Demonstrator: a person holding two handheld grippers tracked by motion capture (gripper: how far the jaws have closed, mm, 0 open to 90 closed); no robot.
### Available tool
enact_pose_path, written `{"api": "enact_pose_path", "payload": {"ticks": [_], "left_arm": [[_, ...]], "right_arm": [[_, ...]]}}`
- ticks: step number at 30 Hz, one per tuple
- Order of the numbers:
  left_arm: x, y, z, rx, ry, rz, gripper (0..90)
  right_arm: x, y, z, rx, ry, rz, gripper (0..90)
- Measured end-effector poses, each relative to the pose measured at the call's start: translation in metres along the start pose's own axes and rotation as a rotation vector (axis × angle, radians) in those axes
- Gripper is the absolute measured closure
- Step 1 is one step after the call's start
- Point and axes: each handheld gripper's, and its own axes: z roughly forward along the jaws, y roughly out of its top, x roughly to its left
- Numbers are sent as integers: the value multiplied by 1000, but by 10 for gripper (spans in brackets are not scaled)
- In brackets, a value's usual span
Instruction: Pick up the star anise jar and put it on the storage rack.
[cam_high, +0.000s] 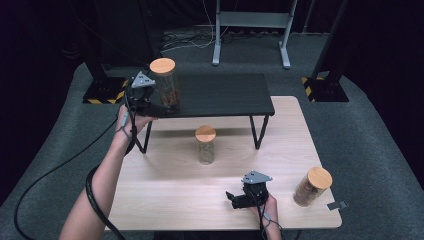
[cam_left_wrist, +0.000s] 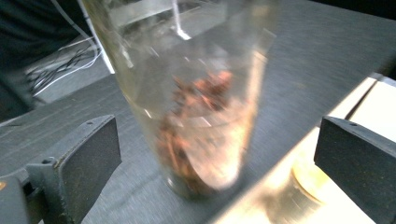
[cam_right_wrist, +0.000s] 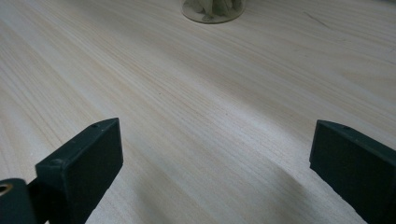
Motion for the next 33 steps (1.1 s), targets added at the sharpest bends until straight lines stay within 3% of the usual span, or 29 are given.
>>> {"api": "enact_pose_path", "payload": {"ticks": [2,7,16,22,27,30,33], "left_arm": [[-5,-9,-6,1,-8,28,0],[-16,-35,-13,15,-35,46,0],[-35,-91,-5,95,-66,73,0],[-47,-148,9,176,-119,27,0],[-59,-198,18,261,-193,2,0],[-63,-223,18,281,-200,-32,0],[-65,-238,17,287,-200,-61,0]], "right_arm": [[0,0,0,1,2,-1,20],[0,0,0,1,1,-2,20],[1,0,1,10,-1,-6,19],[1,0,1,6,-6,-9,19],[1,0,1,12,-2,-13,19],[2,0,1,14,-3,-15,19],[2,0,1,12,-8,-16,19]]}}
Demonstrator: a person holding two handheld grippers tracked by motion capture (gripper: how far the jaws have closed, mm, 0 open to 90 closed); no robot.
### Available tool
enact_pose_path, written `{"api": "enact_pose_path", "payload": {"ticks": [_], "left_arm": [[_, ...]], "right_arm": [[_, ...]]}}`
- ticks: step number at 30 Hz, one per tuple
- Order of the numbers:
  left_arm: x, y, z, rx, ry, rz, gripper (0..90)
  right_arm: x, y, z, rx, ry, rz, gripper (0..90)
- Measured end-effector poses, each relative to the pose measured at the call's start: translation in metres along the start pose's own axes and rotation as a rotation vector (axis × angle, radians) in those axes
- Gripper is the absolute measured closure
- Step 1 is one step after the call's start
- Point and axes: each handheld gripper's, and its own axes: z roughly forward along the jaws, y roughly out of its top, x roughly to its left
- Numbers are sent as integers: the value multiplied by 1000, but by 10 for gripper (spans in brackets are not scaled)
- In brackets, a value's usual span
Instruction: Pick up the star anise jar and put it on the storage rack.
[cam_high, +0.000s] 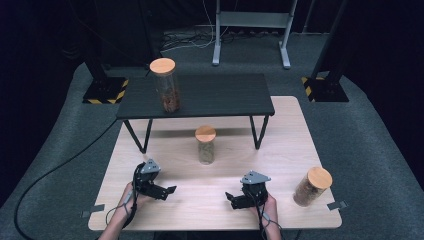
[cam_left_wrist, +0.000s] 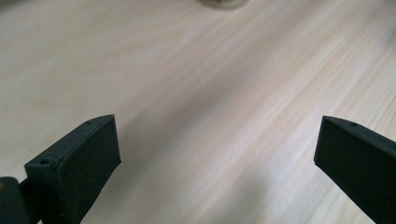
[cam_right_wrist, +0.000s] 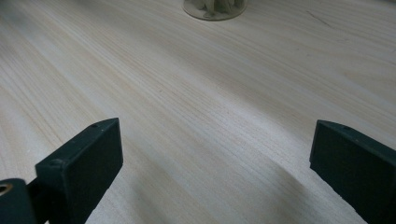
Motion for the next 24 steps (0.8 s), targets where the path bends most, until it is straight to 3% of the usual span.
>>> {"api": "enact_pose_path", "payload": {"ticks": [6,10,14,19,24], "left_arm": [[-3,-22,2,-4,28,-43,0],[-7,-25,1,-7,50,-41,0],[-16,-28,2,12,136,-13,0],[-20,-32,1,-5,176,-57,0],[-22,-33,0,-7,188,-70,0]], "right_arm": [[1,0,1,5,-6,-7,18],[2,0,1,6,-14,-14,18],[2,0,1,7,-17,-16,16],[2,0,1,6,-18,-16,15],[2,0,1,12,-21,-18,14]]}}
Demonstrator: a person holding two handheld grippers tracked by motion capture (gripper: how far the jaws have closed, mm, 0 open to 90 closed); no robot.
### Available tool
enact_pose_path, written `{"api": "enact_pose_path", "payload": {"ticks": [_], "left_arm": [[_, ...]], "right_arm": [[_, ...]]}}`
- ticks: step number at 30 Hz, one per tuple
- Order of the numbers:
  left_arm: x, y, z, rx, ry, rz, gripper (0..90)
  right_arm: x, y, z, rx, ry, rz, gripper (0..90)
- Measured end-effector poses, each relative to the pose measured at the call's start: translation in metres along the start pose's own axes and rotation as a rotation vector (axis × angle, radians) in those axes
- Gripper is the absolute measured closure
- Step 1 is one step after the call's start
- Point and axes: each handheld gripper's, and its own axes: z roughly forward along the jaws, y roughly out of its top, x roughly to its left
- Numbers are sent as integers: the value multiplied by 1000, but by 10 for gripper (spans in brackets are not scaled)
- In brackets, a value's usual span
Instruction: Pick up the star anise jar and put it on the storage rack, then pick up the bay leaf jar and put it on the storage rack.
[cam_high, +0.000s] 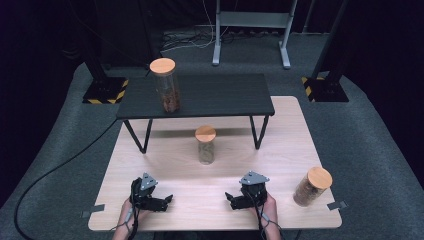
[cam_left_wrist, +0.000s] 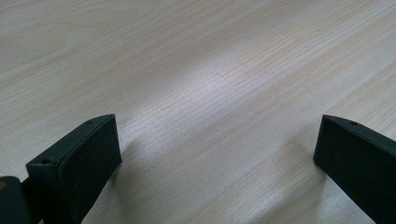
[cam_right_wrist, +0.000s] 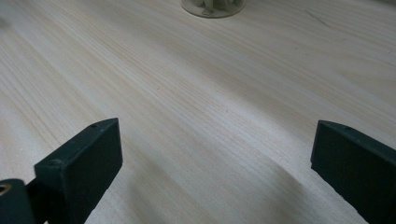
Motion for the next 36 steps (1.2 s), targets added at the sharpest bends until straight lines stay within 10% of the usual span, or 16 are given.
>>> {"api": "enact_pose_path", "payload": {"ticks": [36], "left_arm": [[-1,-1,-1,-1,18,-19,2]], "right_arm": [[-1,0,-1,-13,-45,22,3]]}}
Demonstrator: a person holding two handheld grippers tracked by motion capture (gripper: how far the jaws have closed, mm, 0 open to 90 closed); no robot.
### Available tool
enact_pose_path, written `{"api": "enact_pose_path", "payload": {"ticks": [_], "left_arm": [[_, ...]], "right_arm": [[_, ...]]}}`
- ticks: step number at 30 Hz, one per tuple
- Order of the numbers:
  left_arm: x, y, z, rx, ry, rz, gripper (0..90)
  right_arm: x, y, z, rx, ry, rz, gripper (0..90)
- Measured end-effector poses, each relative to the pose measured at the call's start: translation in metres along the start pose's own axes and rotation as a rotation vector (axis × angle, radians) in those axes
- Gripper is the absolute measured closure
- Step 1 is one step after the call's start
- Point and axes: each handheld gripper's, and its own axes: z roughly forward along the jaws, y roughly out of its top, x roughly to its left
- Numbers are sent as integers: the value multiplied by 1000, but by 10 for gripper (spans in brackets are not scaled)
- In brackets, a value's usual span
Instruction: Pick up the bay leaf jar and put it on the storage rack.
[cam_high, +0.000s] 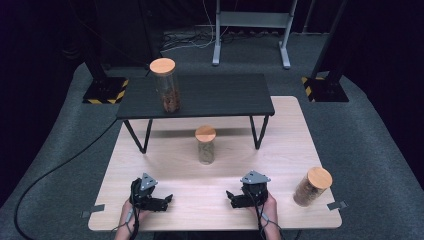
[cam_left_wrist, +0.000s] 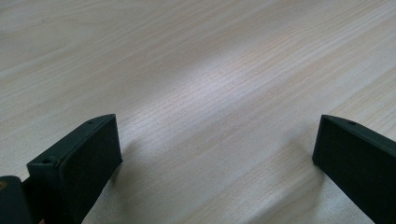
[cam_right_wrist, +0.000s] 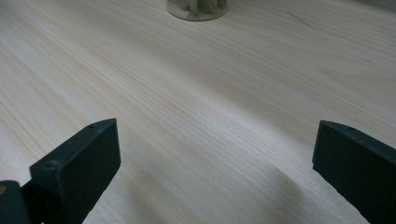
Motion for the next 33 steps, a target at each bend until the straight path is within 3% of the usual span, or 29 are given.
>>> {"api": "enact_pose_path", "payload": {"ticks": [3,5,8,10,13,19,23,26,29,33], "left_arm": [[0,0,0,0,-1,0,3],[0,0,0,0,-1,-1,3],[0,0,0,-1,-2,-2,4],[0,0,0,0,-1,-2,5],[0,0,0,0,-1,-3,5],[0,0,0,-1,-1,-3,5],[0,0,0,0,-1,-2,5],[0,0,0,-1,-1,-2,5],[0,0,0,0,-1,-2,5],[0,0,0,-1,-1,-1,7]], "right_arm": [[4,1,0,-9,-10,-30,1],[4,4,2,-30,16,-21,1],[6,17,9,-60,16,-22,1],[9,30,15,-87,14,-31,7],[10,54,31,-169,47,-22,8],[15,92,67,-202,44,-46,8],[14,102,82,-206,27,-41,0],[10,105,90,-232,36,-20,0],[9,106,96,-241,46,-30,0],[5,104,102,-298,71,-7,0]]}}
